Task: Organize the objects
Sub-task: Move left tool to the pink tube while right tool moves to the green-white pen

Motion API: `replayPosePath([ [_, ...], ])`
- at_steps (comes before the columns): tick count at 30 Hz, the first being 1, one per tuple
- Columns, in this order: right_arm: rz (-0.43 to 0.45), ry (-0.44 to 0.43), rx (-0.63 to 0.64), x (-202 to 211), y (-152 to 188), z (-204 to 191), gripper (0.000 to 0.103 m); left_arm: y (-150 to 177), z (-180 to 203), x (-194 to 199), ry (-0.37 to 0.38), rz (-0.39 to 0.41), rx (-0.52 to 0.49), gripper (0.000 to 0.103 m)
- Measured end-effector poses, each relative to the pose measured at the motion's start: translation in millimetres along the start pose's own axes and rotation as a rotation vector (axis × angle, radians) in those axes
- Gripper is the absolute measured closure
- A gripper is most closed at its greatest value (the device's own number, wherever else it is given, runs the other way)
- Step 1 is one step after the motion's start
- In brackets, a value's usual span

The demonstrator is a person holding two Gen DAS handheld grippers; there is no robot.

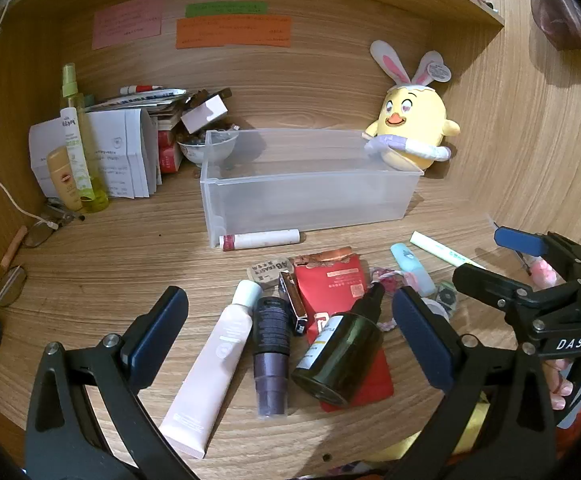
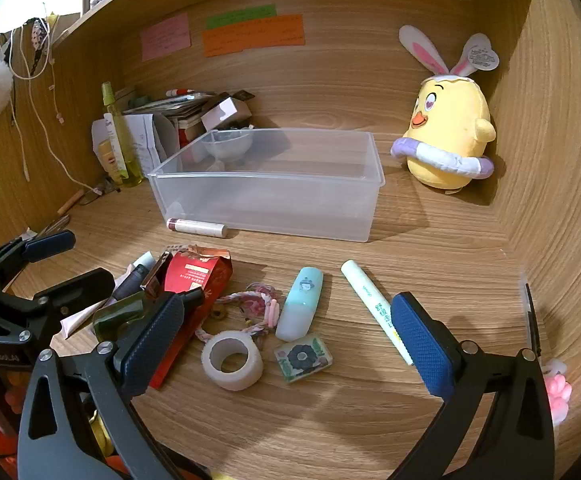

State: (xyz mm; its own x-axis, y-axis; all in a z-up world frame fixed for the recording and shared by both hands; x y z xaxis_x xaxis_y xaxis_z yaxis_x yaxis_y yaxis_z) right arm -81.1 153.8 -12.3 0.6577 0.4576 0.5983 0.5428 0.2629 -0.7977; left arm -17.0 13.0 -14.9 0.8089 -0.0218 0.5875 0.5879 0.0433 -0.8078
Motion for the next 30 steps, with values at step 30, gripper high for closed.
replayPosePath([
  [30, -0.035, -0.028, 0.001, -5.5, -0.6, -2.2, 0.0, 0.5, -3.9, -1.8, 0.011, -0.006, 0.014, 0.0],
])
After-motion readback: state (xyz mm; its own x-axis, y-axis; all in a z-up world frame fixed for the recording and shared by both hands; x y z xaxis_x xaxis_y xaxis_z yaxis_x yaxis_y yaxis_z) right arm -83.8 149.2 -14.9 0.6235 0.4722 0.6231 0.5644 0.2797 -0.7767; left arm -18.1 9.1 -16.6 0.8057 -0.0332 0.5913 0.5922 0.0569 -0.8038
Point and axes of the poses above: each gripper's, at about its wrist camera, not at the fingertips, and x roughly against the way its jaws point, z to its right, y to its underside, the point moved 3 cm from there along -x, roughly the way its jaws point, and after that the axes turned 2 degrees about -y, right-handed, at the moved point
